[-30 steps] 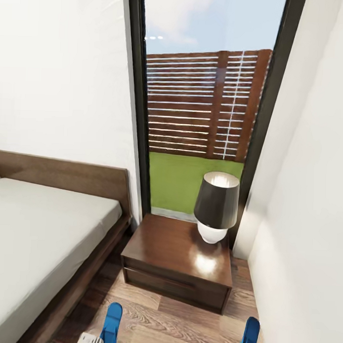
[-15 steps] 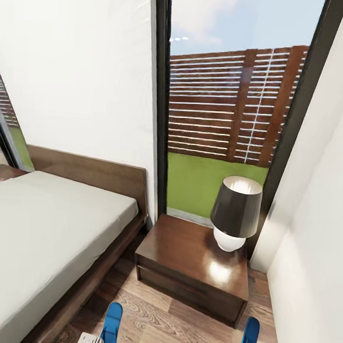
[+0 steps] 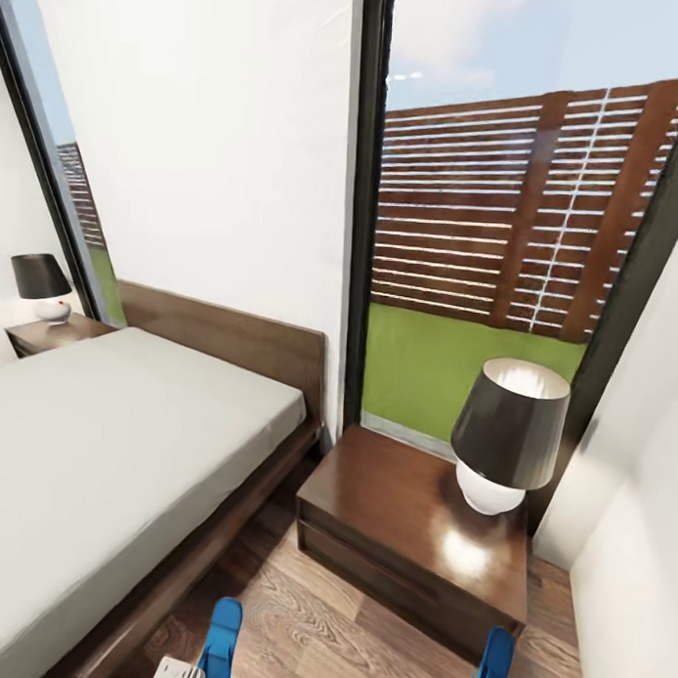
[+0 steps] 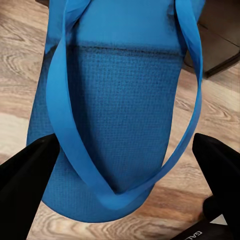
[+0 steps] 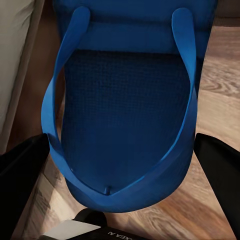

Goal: In the bedroom, move the book from the bed onto either nightstand, and place the two sandals side by side next to the bed.

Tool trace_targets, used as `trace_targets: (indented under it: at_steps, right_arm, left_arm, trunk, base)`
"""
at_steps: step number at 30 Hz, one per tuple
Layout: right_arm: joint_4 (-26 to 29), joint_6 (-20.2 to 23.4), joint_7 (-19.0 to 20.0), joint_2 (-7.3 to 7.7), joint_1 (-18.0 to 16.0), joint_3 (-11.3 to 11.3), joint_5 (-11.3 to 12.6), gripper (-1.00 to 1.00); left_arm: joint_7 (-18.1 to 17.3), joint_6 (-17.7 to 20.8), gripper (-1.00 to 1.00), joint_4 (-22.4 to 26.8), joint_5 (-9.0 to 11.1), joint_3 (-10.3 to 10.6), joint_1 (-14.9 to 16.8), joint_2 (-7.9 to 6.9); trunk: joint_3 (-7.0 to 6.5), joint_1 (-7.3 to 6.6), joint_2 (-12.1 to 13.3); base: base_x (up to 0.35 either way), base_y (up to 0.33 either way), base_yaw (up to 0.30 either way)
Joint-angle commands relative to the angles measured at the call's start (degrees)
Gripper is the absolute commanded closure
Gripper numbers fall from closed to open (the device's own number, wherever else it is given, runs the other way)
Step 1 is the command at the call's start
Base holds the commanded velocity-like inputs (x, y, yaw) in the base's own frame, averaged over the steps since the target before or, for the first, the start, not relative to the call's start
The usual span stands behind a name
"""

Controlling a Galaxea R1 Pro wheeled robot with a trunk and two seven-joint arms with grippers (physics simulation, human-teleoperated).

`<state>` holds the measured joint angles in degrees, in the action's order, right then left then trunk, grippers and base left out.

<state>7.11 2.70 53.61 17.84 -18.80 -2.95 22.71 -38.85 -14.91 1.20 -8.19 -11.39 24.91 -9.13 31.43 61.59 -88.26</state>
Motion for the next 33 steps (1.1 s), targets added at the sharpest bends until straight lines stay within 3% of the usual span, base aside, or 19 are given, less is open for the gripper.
trace_targets:
  at_steps: [1, 33]
  right_arm:
    - [0.0, 0.3, 0.2, 0.0, 0.0, -0.3, 0.0, 1.0]
    - [0.0, 0.3, 0.2, 0.0, 0.0, -0.3, 0.0, 1.0]
  left_arm:
    - [-0.1, -0.3, 1.0, -0.1, -0.6, -0.5, 0.1, -0.01]
    - [-0.1, -0.3, 1.0, -0.1, -0.6, -0.5, 0.1, -0.01]
  trunk:
    - [0.06, 0.0, 0.0]
    - [0.06, 0.0, 0.0]
  base:
    - [0.0, -0.1, 0.272]
    - [0.0, -0.005, 0.27]
